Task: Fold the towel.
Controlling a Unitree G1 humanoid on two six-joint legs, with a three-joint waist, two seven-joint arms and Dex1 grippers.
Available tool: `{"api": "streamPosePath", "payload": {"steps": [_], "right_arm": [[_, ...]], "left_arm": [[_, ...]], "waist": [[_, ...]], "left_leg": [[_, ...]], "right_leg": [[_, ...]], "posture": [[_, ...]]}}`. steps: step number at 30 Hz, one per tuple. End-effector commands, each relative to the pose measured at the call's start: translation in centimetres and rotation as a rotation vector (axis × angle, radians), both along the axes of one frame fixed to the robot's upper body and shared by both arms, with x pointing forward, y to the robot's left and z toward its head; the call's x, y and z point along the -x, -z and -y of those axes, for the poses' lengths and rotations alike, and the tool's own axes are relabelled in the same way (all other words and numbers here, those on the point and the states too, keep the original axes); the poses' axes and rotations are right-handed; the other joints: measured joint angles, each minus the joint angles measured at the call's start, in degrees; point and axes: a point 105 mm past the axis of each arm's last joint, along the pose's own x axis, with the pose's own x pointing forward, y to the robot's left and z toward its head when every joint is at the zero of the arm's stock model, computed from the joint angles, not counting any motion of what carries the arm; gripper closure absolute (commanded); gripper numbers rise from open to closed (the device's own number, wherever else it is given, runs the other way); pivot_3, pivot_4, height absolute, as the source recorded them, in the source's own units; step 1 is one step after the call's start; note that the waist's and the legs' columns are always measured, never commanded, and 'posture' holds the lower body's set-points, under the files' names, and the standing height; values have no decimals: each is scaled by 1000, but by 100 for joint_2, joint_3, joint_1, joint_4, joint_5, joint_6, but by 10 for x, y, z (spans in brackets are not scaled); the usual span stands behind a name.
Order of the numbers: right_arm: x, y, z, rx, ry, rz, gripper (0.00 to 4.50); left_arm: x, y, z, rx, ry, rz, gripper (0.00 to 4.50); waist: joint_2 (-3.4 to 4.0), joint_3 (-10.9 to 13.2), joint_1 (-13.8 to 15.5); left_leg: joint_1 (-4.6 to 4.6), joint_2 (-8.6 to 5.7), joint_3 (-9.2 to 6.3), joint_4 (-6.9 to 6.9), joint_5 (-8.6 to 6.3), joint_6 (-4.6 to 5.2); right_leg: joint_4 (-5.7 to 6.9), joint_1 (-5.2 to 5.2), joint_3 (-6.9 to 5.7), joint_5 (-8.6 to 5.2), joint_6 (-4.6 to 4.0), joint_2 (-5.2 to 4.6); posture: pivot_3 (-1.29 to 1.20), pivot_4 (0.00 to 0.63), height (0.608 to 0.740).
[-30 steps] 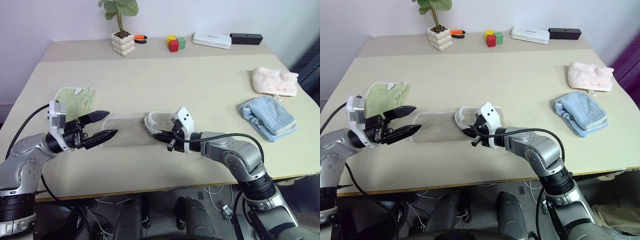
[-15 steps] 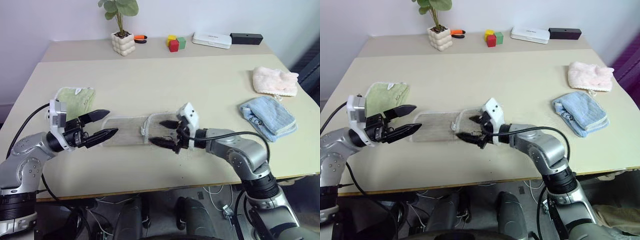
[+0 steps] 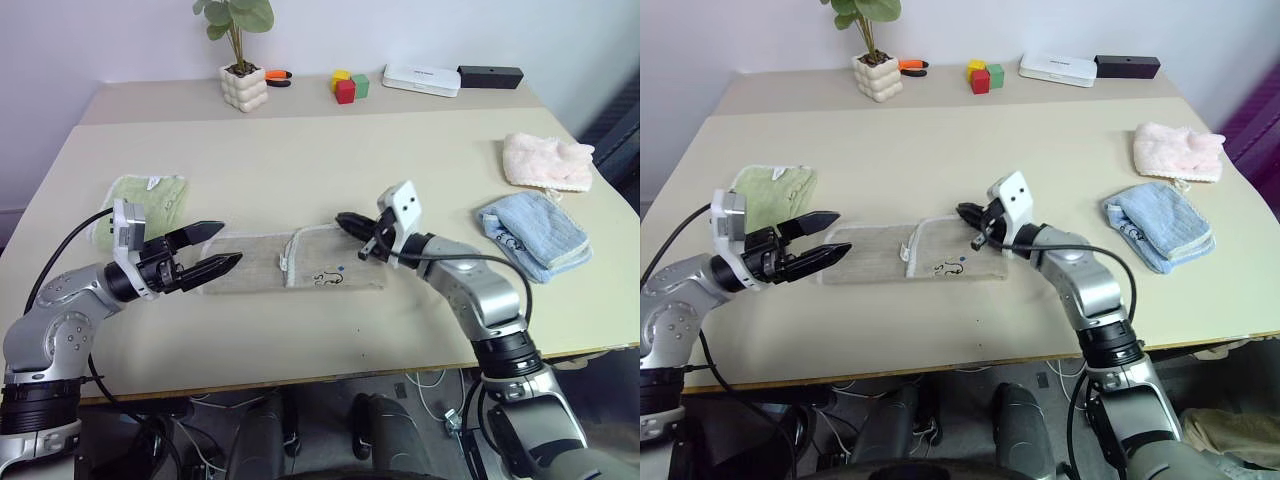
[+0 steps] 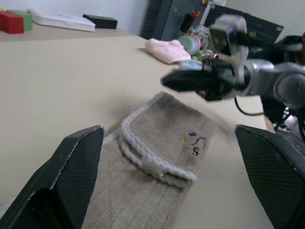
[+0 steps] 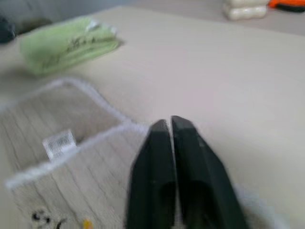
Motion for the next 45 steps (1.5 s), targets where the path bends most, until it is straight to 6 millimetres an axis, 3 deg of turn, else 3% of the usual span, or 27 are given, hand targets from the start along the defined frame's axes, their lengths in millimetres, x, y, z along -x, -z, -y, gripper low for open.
{"api": "streamPosePath", "payload": {"steps": [1,5,8,10,14,20,24,28,34,38,45], "right_arm": [[-7,14,5,-130,41,-43,4450],[-10,45,3,-36,51,-54,4450],[-8,52,-3,13,15,-30,4450],[-7,50,-13,37,-34,8,4450],[-3,45,-25,41,-96,42,3187],[1,41,-33,38,-159,55,141],[-2,29,-38,40,-176,100,61],[0,-6,-36,23,-228,207,61],[30,-53,-12,25,-402,268,61],[47,-52,7,149,-455,251,61],[51,-57,18,190,-424,239,61]], "left_arm": [[3,-6,-5,-12,-27,34,0],[4,-2,-9,28,-78,12,0],[4,4,-10,90,-131,-51,0],[13,20,-1,134,-154,-118,0],[23,33,1,207,-235,-197,0],[23,39,-13,320,-420,-316,0],[36,42,-7,320,-453,-380,0],[52,39,-9,432,-473,-474,0],[68,42,-13,554,-529,-594,0],[67,57,-14,665,-591,-690,0],[64,81,-19,767,-695,-820,0]], "waist": [[0,0,-7],[1,-1,-6],[-10,-10,-10],[-9,-13,-24],[-16,-16,-115],[-21,-19,-146],[-21,-18,-149],[-20,-17,-138],[-19,-15,-103],[-21,-16,-75],[-21,-15,-80]], "left_leg": [[1,0,0,0,1,-2],[5,1,0,0,2,-5],[13,3,-4,0,3,-6],[22,4,-4,0,3,-7],[39,7,-4,-3,3,-9],[63,12,-15,-3,10,-20],[67,15,-13,-6,10,-19],[64,17,-13,-6,9,-20],[65,7,-17,-8,3,-11],[68,4,-19,-8,-22,28],[66,2,-16,-9,-24,31]], "right_leg": [[1,1,0,0,0,2],[3,4,1,0,0,4],[3,12,2,0,-1,4],[5,18,4,0,-2,4],[17,26,8,0,-2,4],[48,33,9,-4,-9,2],[49,33,10,-5,-10,-1],[52,28,12,-13,-25,-6],[47,8,10,-16,-29,-24],[36,10,6,-28,-50,-41],[23,11,5,-28,-50,-46]], "posture": [[0,150,740],[0,150,740],[0,150,740],[0,150,740],[0,150,740],[0,150,740],[0,150,740],[0,150,740],[0,150,740],[0,150,740],[0,150,740]]}}
